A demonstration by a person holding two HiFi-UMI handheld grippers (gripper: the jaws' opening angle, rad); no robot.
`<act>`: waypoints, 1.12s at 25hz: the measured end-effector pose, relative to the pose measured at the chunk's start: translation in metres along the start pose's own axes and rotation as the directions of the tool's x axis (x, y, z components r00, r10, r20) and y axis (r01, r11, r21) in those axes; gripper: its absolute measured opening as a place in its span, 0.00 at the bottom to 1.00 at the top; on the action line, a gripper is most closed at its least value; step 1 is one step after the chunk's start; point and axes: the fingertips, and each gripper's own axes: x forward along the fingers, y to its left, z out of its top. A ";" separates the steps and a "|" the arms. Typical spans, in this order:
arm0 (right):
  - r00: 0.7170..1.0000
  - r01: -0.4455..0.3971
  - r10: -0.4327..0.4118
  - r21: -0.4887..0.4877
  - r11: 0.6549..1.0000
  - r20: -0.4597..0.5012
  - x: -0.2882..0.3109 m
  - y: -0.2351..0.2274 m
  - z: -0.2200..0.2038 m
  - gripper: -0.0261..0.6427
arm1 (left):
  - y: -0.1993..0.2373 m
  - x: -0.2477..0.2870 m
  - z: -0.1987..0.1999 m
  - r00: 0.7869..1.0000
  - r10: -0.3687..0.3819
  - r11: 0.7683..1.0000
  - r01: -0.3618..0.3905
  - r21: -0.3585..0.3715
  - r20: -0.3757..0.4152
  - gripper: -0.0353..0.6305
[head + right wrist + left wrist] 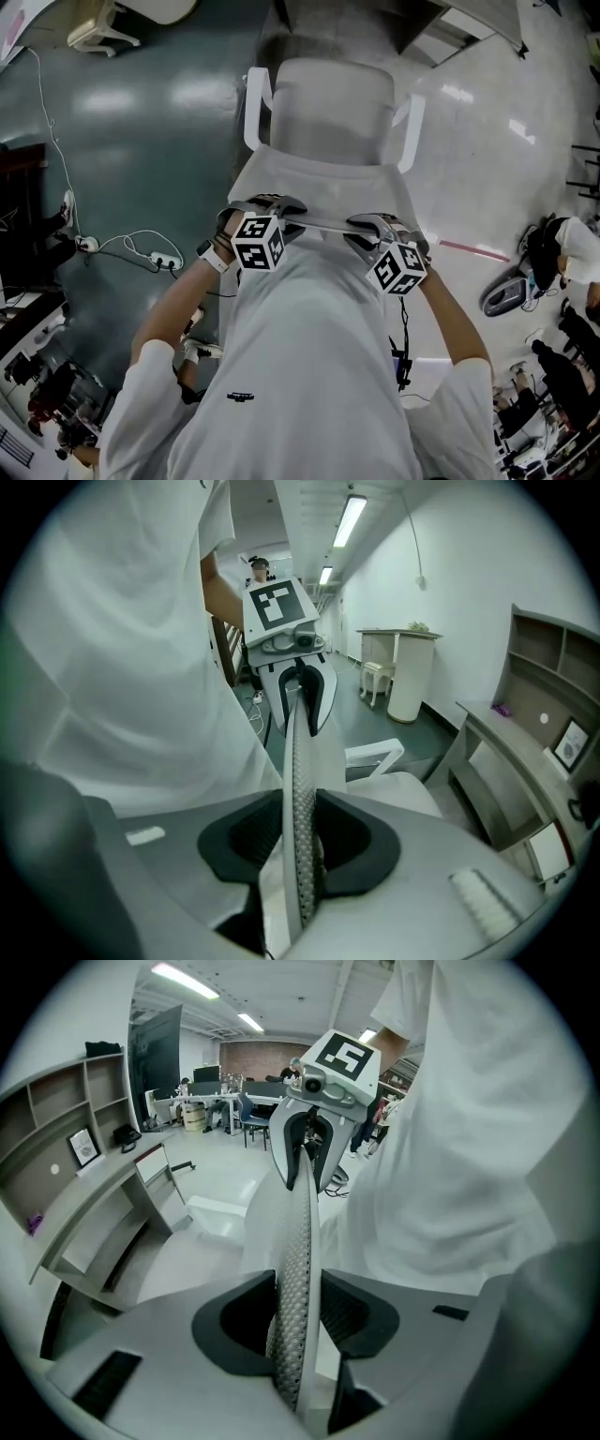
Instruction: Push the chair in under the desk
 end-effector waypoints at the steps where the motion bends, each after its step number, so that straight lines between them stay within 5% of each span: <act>1: 1.000 0.005 -0.005 -0.003 1.000 0.001 0.000 -0.004 0.000 0.21 | 0.004 0.000 0.001 1.000 0.003 1.000 -0.003 0.001 0.000 0.25; 28: 0.996 0.089 -0.089 -0.025 0.996 0.021 -0.003 -0.144 0.018 0.21 | 0.145 -0.012 0.020 1.000 0.020 0.998 -0.020 0.062 -0.009 0.23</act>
